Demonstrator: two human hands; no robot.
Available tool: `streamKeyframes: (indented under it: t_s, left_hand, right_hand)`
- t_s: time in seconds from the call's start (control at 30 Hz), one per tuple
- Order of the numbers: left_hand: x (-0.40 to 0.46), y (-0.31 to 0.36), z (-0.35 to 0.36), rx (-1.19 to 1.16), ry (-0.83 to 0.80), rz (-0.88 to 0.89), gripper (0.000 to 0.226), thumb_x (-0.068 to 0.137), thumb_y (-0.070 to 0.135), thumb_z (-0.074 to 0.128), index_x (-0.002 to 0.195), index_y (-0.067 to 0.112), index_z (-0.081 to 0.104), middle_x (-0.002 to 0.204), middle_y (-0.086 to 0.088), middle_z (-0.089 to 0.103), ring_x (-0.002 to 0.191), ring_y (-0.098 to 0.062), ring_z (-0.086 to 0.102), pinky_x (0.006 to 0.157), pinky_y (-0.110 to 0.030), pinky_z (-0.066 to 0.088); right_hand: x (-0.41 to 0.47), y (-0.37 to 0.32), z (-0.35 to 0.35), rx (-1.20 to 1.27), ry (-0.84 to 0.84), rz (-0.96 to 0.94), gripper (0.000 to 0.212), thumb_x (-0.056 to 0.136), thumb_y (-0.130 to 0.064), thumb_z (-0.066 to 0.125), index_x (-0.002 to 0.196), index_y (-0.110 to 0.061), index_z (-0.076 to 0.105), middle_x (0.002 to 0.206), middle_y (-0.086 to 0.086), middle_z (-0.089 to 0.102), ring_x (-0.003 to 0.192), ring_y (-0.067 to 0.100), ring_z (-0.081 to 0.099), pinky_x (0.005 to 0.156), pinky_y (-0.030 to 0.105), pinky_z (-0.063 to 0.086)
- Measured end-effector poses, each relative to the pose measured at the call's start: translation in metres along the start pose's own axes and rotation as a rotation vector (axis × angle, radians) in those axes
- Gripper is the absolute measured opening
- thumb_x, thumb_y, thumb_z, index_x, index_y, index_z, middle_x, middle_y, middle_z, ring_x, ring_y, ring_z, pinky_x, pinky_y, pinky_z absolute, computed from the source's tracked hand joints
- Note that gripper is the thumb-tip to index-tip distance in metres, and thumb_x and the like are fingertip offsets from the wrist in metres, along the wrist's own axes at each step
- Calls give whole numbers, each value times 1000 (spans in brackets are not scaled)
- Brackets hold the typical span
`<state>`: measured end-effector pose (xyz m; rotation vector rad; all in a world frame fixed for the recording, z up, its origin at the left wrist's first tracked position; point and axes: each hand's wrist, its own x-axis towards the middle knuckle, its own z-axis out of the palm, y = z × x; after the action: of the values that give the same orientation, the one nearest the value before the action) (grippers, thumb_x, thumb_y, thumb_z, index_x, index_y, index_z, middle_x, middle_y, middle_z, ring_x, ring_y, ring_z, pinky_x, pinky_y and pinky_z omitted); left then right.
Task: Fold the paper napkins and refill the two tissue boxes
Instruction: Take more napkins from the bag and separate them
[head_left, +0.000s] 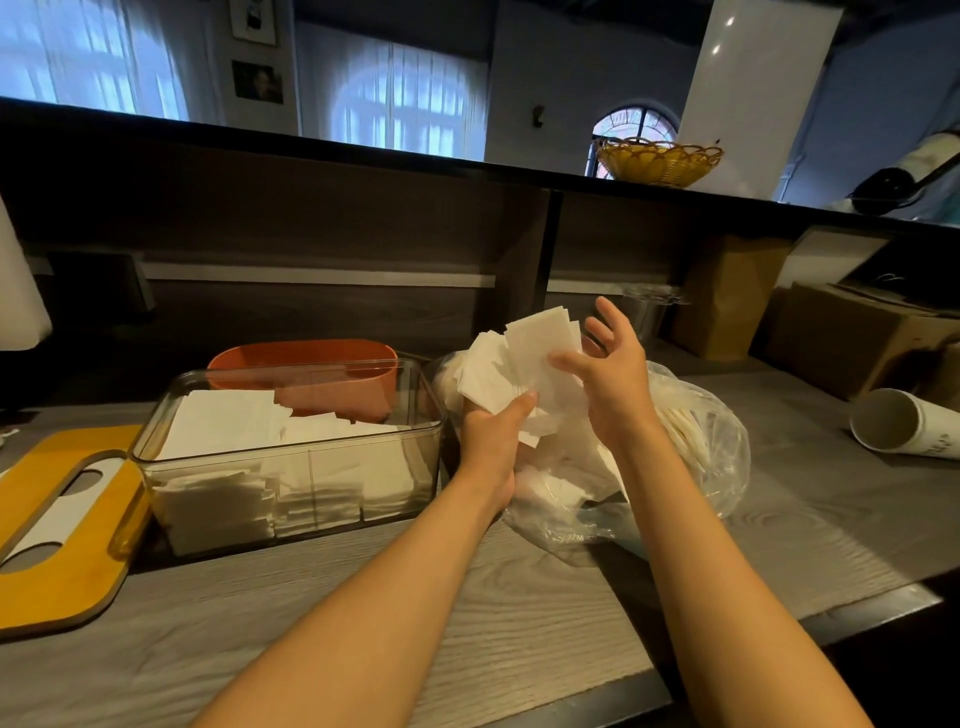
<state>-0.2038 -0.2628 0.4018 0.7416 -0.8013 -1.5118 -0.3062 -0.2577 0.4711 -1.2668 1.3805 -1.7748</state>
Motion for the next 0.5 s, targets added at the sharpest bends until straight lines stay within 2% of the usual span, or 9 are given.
streamKeyframes:
  t_s: [0.1, 0.17, 0.23, 0.4, 0.5]
  left_hand:
    - [-1, 2, 0, -2, -5, -8, 26, 94, 12, 68, 119, 19, 65, 106, -5, 73, 100, -25, 70, 77, -41, 60]
    - [-1, 2, 0, 3, 1, -22, 25, 94, 12, 68, 118, 19, 65, 107, -5, 73, 99, -25, 70, 80, -43, 60]
    - [-1, 1, 0, 15, 8, -27, 22, 93, 12, 68, 113, 21, 66, 108, -7, 73, 102, -28, 69, 87, -48, 59]
    - [-2, 4, -1, -25, 25, -11, 20, 93, 12, 69, 102, 29, 64, 103, -3, 73, 99, -26, 70, 88, -50, 58]
    - [-2, 6, 0, -93, 45, 0, 23, 94, 8, 67, 101, 30, 62, 101, -1, 72, 96, -24, 70, 85, -48, 59]
  right_hand:
    - [-1, 2, -2, -38, -17, 62, 75, 81, -5, 78, 146, -24, 46, 129, -4, 56, 112, 19, 55, 85, 36, 51]
    - [-2, 2, -5, -34, -76, 87, 55, 84, -9, 76, 135, -19, 58, 117, -4, 64, 105, 22, 61, 80, 34, 57]
    - [-3, 1, -6, -78, -121, 74, 34, 88, -16, 73, 121, -16, 66, 108, -2, 67, 101, 22, 64, 71, 28, 56]
    - [-2, 1, -4, -184, -147, 137, 31, 88, -18, 74, 117, -16, 63, 111, 2, 65, 97, 20, 64, 78, 32, 56]
    - [-4, 0, -6, -255, -153, 133, 12, 90, -19, 72, 101, -14, 68, 100, 1, 67, 87, 14, 64, 66, 23, 52]
